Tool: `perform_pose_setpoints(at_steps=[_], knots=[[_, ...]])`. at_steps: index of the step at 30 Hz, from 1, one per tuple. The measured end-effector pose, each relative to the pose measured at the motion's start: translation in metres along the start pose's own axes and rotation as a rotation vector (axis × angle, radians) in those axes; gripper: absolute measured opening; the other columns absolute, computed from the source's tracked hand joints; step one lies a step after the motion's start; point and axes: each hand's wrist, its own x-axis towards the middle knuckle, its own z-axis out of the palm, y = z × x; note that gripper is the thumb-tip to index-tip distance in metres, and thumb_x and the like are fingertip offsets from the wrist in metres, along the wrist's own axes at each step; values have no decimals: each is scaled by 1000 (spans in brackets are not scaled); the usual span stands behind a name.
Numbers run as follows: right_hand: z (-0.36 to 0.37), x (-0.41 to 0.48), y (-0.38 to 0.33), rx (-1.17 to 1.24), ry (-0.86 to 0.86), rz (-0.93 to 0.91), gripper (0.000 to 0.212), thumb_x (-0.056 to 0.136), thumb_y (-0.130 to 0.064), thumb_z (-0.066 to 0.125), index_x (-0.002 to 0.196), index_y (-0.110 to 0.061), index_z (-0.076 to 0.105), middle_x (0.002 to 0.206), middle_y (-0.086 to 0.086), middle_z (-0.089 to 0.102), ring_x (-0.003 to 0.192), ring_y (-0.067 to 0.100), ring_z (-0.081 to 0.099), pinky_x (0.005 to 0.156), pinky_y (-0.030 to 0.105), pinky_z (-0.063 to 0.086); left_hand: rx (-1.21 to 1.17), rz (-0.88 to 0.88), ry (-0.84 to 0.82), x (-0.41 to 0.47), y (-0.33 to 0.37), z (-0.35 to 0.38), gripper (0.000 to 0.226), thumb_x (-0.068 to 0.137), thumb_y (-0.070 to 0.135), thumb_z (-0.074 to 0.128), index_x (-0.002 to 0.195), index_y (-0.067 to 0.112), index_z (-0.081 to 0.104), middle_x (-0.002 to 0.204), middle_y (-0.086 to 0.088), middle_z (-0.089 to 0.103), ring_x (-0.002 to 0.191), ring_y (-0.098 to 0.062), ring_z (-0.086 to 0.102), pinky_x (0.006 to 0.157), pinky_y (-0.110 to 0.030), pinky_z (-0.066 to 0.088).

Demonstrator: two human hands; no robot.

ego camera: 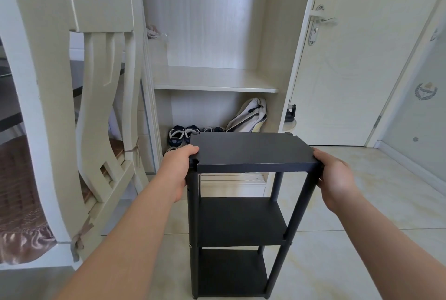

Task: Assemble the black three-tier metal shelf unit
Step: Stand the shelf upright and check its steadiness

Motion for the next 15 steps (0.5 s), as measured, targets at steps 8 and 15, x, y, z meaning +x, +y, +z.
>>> perform_pose_setpoints(at_steps=[8,15], knots=[[1,7,3,-36,42,34,20,97,-22,58,89,-7,69,78,8,57,80,26,51,80,39,38,0,-38,5,1,2,-1,22,95,23,58,114,11,63,91,-6,69,75,-20,63,60,-30,49],[1,12,0,-14,61,98,15,99,-22,58,93,-10,64,77,6,59,68,22,55,77,36,41,58,-38,-7,-1,2,-1,11,97,21,60,103,13,63,94,-6,72,79,-21,67,67,-31,55]])
